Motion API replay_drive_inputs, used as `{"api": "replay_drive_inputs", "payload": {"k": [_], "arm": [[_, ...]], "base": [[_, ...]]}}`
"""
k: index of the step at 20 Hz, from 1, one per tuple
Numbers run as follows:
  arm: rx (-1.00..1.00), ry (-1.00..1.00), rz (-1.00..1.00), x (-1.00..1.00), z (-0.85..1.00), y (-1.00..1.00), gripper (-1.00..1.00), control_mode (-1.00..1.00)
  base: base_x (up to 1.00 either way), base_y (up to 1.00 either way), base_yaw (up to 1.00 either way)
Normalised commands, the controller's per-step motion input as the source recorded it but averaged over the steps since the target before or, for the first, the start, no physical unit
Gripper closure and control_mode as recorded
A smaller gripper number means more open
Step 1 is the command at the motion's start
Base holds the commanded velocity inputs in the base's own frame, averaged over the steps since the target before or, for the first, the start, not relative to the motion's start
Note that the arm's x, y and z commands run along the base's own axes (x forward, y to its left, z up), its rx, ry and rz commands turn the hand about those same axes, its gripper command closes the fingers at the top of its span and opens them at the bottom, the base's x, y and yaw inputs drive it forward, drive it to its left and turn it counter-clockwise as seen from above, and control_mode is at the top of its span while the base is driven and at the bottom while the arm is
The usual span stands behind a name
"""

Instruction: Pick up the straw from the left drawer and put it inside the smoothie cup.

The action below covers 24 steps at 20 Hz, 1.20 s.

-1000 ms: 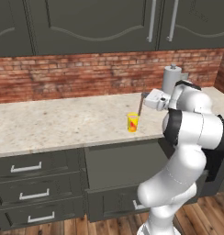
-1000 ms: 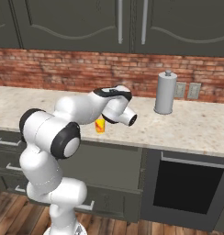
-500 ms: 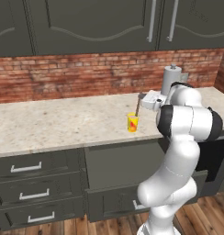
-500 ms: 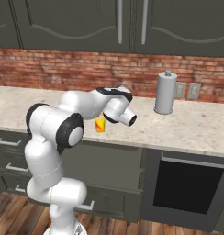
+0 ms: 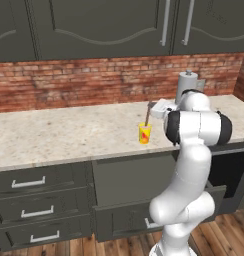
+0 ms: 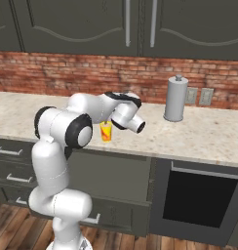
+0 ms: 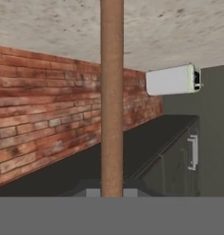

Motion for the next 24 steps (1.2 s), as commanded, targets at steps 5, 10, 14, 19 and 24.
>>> {"api": "replay_drive_inputs", "payload": {"k": [5, 10, 14, 19, 24], "arm": [[0.00, 0.00, 0.00, 0.29, -0.24, 0.00, 1.00, -1.00], [0.00, 0.00, 0.00, 0.27, -0.21, 0.00, 1.00, -1.00], [0.00, 0.00, 0.00, 0.20, -0.21, 0.00, 1.00, -1.00], [0.00, 0.00, -0.04, -0.17, -0.09, 0.00, 1.00, -1.00], [0.00, 0.05, -0.08, -0.62, 0.00, 0.00, 1.00, -1.00]], "base": [[0.00, 0.00, 0.00], [0.00, 0.00, 0.00], [0.00, 0.00, 0.00], [0.00, 0.00, 0.00], [0.00, 0.00, 0.00]]}}
